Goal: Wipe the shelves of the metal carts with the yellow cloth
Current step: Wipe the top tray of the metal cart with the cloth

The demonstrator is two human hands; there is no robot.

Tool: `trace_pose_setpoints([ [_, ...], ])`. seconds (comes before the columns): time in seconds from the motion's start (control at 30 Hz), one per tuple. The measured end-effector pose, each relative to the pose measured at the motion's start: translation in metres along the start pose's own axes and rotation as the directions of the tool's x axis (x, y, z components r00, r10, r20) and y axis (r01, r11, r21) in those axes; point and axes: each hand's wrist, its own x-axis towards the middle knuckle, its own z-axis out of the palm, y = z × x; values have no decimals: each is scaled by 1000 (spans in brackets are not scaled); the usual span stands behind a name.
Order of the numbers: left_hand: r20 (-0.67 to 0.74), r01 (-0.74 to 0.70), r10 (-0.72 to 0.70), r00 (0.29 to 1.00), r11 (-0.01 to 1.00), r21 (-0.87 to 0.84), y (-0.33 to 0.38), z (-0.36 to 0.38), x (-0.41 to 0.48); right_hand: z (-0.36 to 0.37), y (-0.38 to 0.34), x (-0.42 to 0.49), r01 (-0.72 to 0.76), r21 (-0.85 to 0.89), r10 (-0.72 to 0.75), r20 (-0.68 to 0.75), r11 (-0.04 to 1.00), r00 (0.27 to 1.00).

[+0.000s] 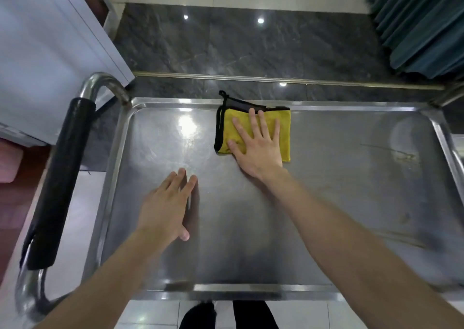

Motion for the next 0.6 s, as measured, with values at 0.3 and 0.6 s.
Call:
trace_pose_setpoints([
  [0.3, -29, -40, 41, 999, 998, 42, 0, -1, -6, 23, -25, -138, -151, 68, 152, -5, 986, 988],
  [0.6, -76, -54, 59, 995, 996, 69, -4, 10, -1, 7, -5, 11, -145, 32, 145, 12, 989, 989],
])
